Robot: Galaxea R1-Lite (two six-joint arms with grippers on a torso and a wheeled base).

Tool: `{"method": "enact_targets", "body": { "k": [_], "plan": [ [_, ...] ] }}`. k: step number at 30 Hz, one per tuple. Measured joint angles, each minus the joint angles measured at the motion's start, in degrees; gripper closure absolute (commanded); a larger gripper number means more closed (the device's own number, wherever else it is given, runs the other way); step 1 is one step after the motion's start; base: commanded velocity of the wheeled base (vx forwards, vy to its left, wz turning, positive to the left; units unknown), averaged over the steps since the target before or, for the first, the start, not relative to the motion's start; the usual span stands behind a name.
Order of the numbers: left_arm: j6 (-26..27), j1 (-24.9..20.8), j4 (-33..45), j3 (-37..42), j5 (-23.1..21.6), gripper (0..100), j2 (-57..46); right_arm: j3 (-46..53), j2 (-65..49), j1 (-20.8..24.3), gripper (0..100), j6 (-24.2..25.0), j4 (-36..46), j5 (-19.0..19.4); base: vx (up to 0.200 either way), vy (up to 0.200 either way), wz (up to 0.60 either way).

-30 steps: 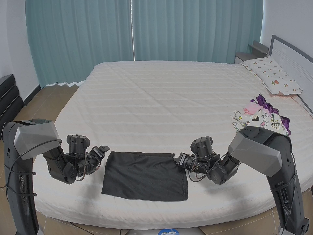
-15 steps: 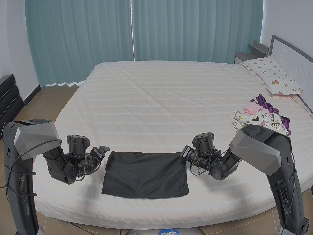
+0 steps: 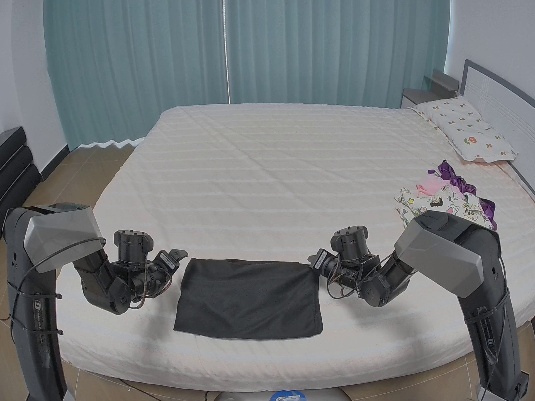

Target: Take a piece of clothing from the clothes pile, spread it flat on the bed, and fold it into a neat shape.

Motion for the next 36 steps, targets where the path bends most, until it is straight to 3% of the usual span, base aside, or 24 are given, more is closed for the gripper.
{"method": "enact_targets", "body": {
  "k": [17,25,36],
  "plan": [
    [-0.05,1.97,1.56,3.23,-2.00,0,-6.10,5.16,-10.05,-3.36,0,0.13,-0.79,-0.02,0.000,0.000,0.00],
    [1.49,3.61,7.25,5.66,-1.80,0,-20.42,8.63,-17.79,-4.90,0,0.00,-0.13,-2.71,0.000,0.000,0.00],
    [9.53,5.38,10.03,17.51,1.62,0,-41.48,29.85,-43.12,-4.90,0,-6.19,0.17,-5.08,0.000,0.000,0.00]
  ]
}}
